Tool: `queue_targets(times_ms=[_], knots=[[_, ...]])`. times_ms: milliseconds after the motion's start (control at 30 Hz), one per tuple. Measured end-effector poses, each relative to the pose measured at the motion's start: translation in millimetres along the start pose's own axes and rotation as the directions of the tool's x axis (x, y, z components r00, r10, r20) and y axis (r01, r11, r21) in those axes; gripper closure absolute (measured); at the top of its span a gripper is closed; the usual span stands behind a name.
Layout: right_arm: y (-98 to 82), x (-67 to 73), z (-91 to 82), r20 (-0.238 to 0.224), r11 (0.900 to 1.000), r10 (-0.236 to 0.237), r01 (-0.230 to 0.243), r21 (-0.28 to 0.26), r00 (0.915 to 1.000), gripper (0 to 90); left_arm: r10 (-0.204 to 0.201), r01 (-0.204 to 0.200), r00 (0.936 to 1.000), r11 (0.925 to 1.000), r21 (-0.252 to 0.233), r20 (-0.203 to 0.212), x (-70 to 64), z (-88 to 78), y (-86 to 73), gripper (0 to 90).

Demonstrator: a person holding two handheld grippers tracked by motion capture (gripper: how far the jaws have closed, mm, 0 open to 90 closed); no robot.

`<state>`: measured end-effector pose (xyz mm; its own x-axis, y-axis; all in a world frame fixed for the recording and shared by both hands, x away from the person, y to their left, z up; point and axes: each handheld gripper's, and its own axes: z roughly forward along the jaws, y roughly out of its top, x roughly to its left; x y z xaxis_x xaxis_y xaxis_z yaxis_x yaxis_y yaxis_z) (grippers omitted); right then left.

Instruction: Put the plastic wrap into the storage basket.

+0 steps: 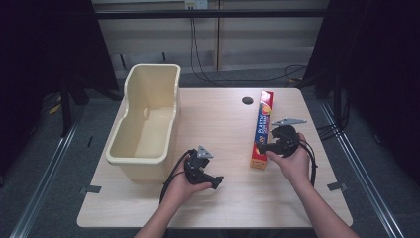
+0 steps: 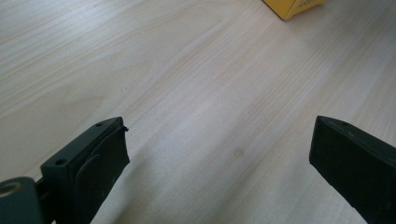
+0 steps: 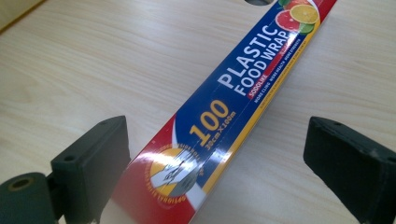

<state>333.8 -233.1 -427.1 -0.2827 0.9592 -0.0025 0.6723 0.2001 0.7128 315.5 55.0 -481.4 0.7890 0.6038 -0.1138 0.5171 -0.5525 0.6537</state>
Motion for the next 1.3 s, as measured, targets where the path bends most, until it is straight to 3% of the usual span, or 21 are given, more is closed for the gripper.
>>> queue_targets(times_ms=[133, 233, 300, 333, 367, 500, 667, 733, 800, 933, 967, 1000, 1067, 1233, 1300], knots=[[4.8, -3.0, 11.3, 0.007, 0.999, 0.028, -0.028, 0.015, 0.9996, 6.7, -0.004, 0.004, 1.0, 1.0, -0.005, 0.009, -0.1, -1.0, 0.3, 4.1], [11.0, -6.7, 24.3, 0.028, 0.997, 0.075, -0.076, 0.035, 0.9968, 6.6, -0.003, 0.003, 1.0, 1.0, -0.002, 0.006, 0.3, -1.2, 0.0, 4.1], [18.0, -11.6, 39.3, 0.074, 0.994, 0.089, -0.094, 0.061, 0.9933, 6.4, 0.002, -0.002, 0.9999, 1.0, 0.003, 0.014, 0.6, -0.4, -0.5, 4.1], [18.0, -11.6, 39.3, 0.074, 0.994, 0.089, -0.094, 0.061, 0.9933, 6.4, 0.003, -0.003, 0.9999, 1.0, 0.009, 0.015, 0.5, -0.5, -0.4, 4.1], [22.4, -14.9, 48.5, 0.092, 0.99, 0.12, -0.127, 0.068, 0.9885, 6.9, -0.003, 0.003, 1.0, 1.0, 0.007, 0.009, -0.3, -0.2, -0.2, 4.1], [29.2, -17.4, 62.6, 0.134, 0.987, 0.11, -0.124, 0.1, 0.9848, 7.7, -0.003, 0.003, 1.0, 1.0, 0.007, 0.008, 0.3, 0.4, -0.4, 4.1], [33.9, -19.0, 82.0, 0.15, 0.973, 0.168, -0.188, 0.136, 0.9744, 8.4, -0.014, 0.014, 0.9999, 0.9999, -0.008, 0.009, 2.0, 2.2, -2.0, 4.1], [33.1, -18.5, 90.5, 0.158, 0.967, 0.176, -0.2, 0.156, 0.9717, 8.7, -0.005, 0.005, 1.0, 1.0, 0.007, 0.002, 2.6, 1.4, -1.7, 4.1], [33.3, -19.3, 95.6, 0.166, 0.963, 0.19, -0.217, 0.159, 0.9676, 9.4, -0.013, 0.013, 0.9998, 0.9999, 0.01, 0.013, 3.1, 1.7, -2.3, 4.1], [35.4, -20.6, 100.9, 0.166, 0.962, 0.186, -0.214, 0.173, 0.9685, 14.0, -0.001, 0.0, 0.9999, 0.9999, 0.016, 0.012, 4.1, 1.1, -1.8, 4.1], [36.0, -21.1, 102.4, 0.167, 0.957, 0.202, -0.231, 0.178, 0.9651, 15.1, -0.003, 0.003, 1.0, 0.9999, 0.015, 0.008, 4.3, 1.0, -1.8, 4.2], [36.1, -20.5, 105.0, 0.166, 0.945, 0.224, -0.255, 0.204, 0.9604, 18.0, -0.004, 0.004, 1.0, 0.9998, 0.02, 0.008, 4.8, 0.7, -1.9, 4.5], [35.2, -19.2, 106.6, 0.167, 0.946, 0.205, -0.239, 0.219, 0.9644, 20.1, -0.011, 0.011, 0.9999, 0.9999, 0.012, 0.011, 5.5, 1.5, -2.6, 4.5], [32.9, -14.9, 106.4, 0.185, 0.945, 0.203, -0.242, 0.219, 0.9614, 22.4, -0.027, 0.027, 0.9996, 0.9996, -0.009, -0.002, 5.5, 1.2, -3.7, 4.8], [32.6, -14.9, 106.1, 0.186, 0.946, 0.198, -0.237, 0.221, 0.9624, 23.5, -0.02, 0.02, 0.9998, 0.9998, 0.004, 0.005, 6.0, -1.0, -2.7, 4.8]])
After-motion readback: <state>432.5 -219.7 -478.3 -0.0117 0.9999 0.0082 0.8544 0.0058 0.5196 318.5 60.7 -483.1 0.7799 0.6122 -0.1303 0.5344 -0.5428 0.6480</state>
